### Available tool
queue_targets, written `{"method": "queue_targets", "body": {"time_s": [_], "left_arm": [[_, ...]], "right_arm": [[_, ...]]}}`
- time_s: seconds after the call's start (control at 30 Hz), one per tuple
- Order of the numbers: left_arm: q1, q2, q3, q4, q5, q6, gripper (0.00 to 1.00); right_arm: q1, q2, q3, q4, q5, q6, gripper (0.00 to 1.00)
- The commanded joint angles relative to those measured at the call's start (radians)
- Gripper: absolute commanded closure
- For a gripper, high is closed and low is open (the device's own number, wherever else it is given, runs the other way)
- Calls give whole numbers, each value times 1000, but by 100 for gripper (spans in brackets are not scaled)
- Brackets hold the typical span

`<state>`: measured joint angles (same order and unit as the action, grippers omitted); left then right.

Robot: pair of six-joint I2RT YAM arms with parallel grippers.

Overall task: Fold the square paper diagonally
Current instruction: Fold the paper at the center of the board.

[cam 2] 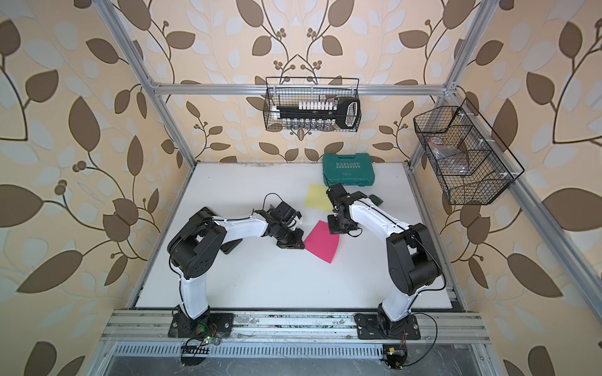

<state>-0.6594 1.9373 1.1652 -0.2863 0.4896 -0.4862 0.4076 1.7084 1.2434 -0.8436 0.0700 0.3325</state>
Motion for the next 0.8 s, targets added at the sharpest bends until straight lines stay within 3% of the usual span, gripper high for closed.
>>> {"method": "queue_targets", "body": {"time_s": [0.0,0.3,0.77], "left_arm": [[10,14,13,11,-2,0,100],[10,61,-6,57,15,5,100],[17,32,-58,88,13,9,100]], "right_arm": [[22,-30,41,-40,34,12,100],[114,17,142,-123,89,45,100],[139,90,113,50,-211,133,100]]}}
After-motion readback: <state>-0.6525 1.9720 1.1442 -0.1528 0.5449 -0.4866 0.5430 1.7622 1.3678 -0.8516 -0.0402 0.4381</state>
